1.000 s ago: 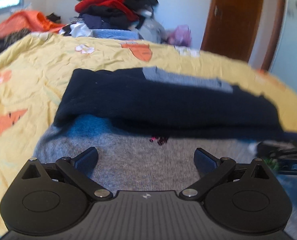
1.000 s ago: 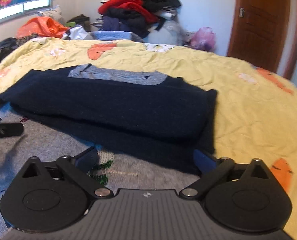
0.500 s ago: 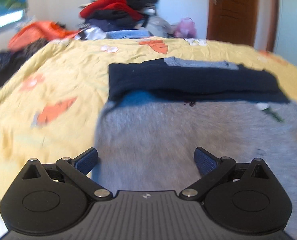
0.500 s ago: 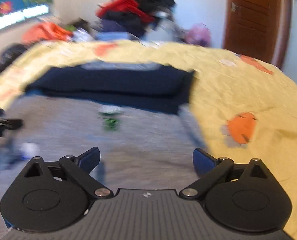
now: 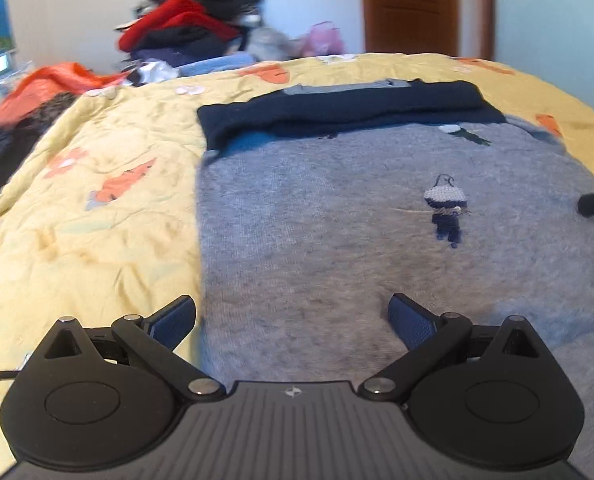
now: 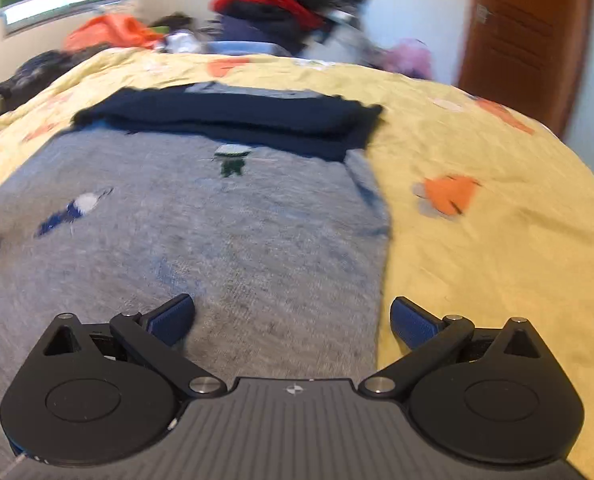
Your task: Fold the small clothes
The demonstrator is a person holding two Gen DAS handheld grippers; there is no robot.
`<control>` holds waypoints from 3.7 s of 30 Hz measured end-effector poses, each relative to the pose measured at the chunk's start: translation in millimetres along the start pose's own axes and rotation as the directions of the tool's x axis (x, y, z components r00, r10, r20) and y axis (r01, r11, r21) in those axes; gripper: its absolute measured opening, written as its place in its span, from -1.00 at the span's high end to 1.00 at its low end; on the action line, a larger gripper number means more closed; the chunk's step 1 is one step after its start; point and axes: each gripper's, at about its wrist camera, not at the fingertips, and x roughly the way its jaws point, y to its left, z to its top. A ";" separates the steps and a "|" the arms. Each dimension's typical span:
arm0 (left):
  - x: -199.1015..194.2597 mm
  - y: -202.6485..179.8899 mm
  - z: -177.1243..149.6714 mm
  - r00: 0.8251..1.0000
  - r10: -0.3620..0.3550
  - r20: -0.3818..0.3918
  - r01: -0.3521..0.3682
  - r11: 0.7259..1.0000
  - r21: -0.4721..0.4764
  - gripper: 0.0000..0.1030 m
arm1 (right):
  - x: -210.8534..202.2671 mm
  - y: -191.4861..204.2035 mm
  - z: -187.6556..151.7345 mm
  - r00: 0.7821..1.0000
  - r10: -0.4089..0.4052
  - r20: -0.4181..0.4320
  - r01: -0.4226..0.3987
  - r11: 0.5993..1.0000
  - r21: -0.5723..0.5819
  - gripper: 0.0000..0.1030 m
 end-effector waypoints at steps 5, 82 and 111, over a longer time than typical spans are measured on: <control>-20.1 -39.9 -24.5 0.985 -0.170 -0.014 0.170 0.982 0.087 -1.00 | -7.4 49.7 -24.1 0.995 0.089 -0.043 -0.095 0.983 -0.158 -0.98; -87.2 116.8 -103.7 0.882 -0.460 -0.099 0.329 0.752 -0.571 0.92 | -108.8 -75.5 -125.4 0.904 0.427 -0.015 -0.344 0.747 0.569 0.87; -32.6 -21.0 -54.1 0.996 0.006 0.089 -0.001 0.998 -0.060 -0.68 | -20.9 42.9 -42.2 0.997 -0.066 0.048 0.063 0.996 0.067 -0.99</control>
